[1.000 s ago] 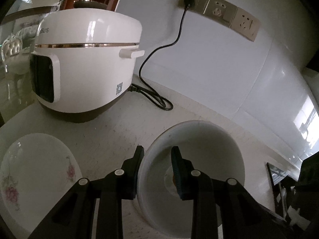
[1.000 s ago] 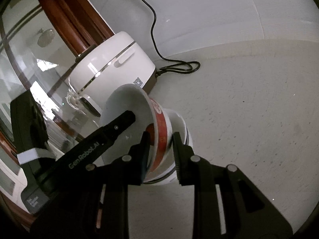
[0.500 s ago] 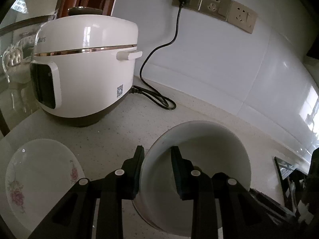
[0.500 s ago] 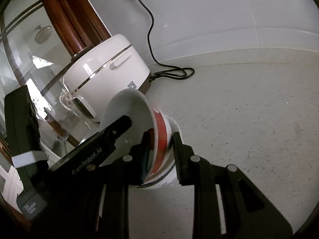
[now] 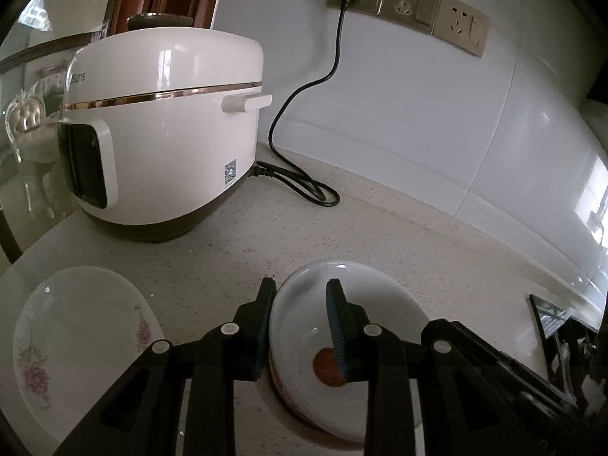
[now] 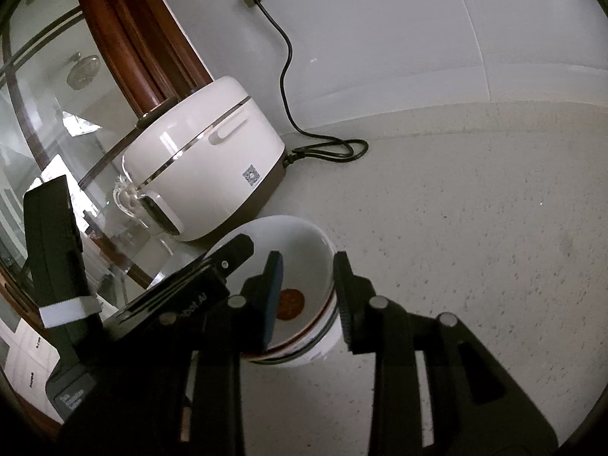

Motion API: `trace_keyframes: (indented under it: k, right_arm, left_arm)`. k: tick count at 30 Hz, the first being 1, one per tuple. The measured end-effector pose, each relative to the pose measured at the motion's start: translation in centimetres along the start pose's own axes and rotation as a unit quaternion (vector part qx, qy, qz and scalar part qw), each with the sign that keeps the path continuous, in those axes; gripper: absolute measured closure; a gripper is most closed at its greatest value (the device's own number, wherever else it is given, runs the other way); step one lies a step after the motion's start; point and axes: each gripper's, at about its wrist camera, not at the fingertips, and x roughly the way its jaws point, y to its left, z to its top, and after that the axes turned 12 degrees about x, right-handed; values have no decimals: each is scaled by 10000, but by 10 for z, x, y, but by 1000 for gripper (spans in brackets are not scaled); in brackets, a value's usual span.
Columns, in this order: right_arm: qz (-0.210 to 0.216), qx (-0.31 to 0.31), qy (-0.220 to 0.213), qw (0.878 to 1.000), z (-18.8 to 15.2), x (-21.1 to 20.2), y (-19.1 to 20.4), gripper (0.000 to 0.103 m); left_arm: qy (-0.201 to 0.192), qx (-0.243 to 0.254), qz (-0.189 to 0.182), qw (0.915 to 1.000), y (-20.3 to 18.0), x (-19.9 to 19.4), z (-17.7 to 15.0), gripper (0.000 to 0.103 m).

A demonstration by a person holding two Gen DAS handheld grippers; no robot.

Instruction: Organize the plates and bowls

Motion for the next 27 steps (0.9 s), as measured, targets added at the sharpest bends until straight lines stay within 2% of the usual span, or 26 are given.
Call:
trace_keyframes:
  k: [7,10,12,13,15,17,18,19,20,21,27]
  right_arm:
    - [34,265,242,9994,1,7,-9,68]
    - [46,311,196,9993,2,5,-11,61]
    - [92,347,123,9993,3,1,-12,47]
    - [129,371,59,9992,3,-2,-13,44]
    - [159,396,-41,9991,4,-6,-15,40]
    - [139,438,-129,9989,5,-10,-17,36]
    - [132,487,-165,9986,6,-11,-19,30]
    - [143,572,-187,9981,7,-12,-23,26]
    - [158,658,-192,9975,7,-11,-26,20]
    - [168,721,-184,9971,7,-11,-29,19]
    - [235,1189,298,9922,3,2,-46,18]
  left_arm:
    - [21,58,-36,10000,-2,1,-1,76]
    - [33,82,-60,9999,-1,2,0,74]
    - [-56,59,43,10000,0,-1,1,66]
    - [-131,22,40,9999,2,-4,1,59]
    - [-447,-143,35,9989,7,-16,3,42]
    - [-767,-271,204,9965,12,-27,4,13]
    - [-984,-360,452,9935,14,-35,3,9]
    - [-1067,-401,580,9918,15,-38,3,0]
    - [-1154,-453,733,9896,17,-40,2,0]
    - [-1140,-475,808,9891,17,-40,1,0]
    - [-348,-356,415,9979,15,-8,2,0]
